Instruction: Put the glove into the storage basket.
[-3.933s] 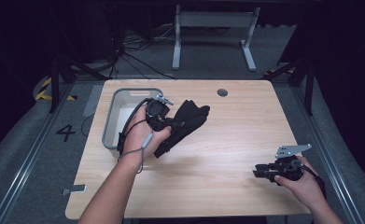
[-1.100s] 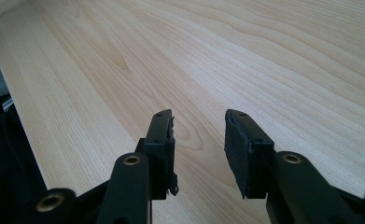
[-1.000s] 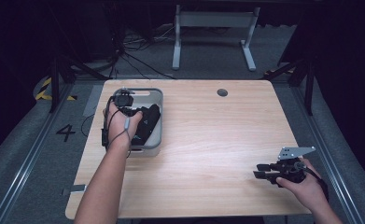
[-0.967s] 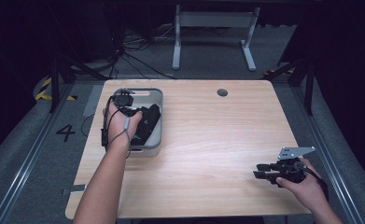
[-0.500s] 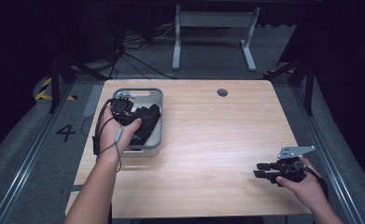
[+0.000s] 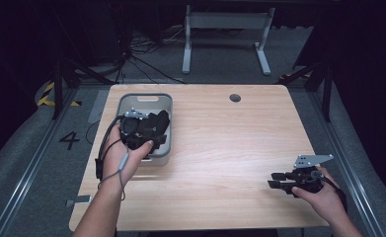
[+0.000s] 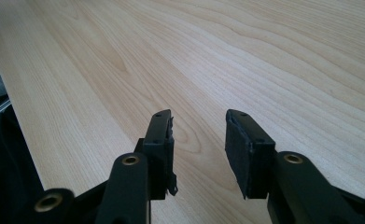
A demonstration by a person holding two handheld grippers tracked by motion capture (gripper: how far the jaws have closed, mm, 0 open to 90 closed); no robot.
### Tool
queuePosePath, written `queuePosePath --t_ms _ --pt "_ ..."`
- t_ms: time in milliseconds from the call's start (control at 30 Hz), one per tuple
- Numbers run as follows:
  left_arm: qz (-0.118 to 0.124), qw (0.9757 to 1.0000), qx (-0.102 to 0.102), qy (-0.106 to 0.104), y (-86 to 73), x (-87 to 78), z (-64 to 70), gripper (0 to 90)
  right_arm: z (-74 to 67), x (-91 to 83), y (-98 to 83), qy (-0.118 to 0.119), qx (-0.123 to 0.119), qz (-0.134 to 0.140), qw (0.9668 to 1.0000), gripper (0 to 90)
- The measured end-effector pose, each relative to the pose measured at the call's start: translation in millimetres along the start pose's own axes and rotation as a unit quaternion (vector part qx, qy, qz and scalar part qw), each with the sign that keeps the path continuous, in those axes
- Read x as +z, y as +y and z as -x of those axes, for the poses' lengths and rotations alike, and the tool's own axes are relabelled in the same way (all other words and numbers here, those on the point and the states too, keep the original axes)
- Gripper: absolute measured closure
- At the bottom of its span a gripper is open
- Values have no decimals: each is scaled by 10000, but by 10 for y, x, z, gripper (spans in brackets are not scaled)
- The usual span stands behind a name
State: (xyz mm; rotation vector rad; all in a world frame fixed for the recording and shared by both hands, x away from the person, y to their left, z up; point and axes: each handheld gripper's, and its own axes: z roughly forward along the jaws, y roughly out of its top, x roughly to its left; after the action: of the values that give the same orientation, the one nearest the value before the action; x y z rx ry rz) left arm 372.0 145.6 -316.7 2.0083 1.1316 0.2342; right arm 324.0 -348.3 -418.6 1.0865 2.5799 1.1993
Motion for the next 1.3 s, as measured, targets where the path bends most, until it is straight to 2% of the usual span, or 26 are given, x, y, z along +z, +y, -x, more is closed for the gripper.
queuePosePath --t_ms 100,233,333,433,500,600,700,733,800,900,967,1000,1100,1167,1233,1300 --pt "57 9998 54 -193 -130 -35 70 417 0 -4 -2 8 -4 -2 10000 624" --pt "-3 9992 187 -357 -303 -13 182 417 0 8 -4 2 -28 -12 10000 624" --pt "6 9978 365 -547 -436 25 266 415 -7 7 0 0 -28 -5 10000 623" --pt "21 9971 486 -584 -568 50 326 414 -1 7 -5 -12 -25 -3 10000 623" --pt "-4 9965 486 -676 -643 66 347 413 7 15 -11 -21 9 -24 10000 623" --pt "-69 9952 586 -777 -735 114 328 406 19 32 -13 -36 -5 -32 10000 618" --pt "-117 9927 784 -910 -831 200 263 405 28 42 -18 -71 -52 -33 10000 610" --pt "-153 9929 735 -927 -865 235 245 405 36 44 -24 -77 -50 -49 9999 606" --pt "-236 9928 776 -877 -917 304 195 405 58 51 -38 -97 -23 -52 9999 604" --pt "-418 9930 728 -832 -986 407 156 404 90 60 -61 -142 6 -64 9999 601" --pt "-515 9928 783 -752 -1023 463 139 402 106 60 -73 -162 1 -57 9999 597" --pt "-609 9920 803 -764 -1038 495 123 402 114 59 -80 -173 16 -50 9998 593" --pt "-709 9917 745 -774 -1072 559 95 395 143 62 -98 -218 40 -43 9997 586" --pt "-793 9909 742 -790 -1097 603 83 392 155 66 -109 -245 53 -47 9997 583" --pt "-889 9897 848 -738 -1109 630 82 387 162 69 -119 -261 45 -59 9996 581" --pt "-965 9874 943 -827 -1130 673 67 384 167 79 -124 -272 51 -67 9996 577"
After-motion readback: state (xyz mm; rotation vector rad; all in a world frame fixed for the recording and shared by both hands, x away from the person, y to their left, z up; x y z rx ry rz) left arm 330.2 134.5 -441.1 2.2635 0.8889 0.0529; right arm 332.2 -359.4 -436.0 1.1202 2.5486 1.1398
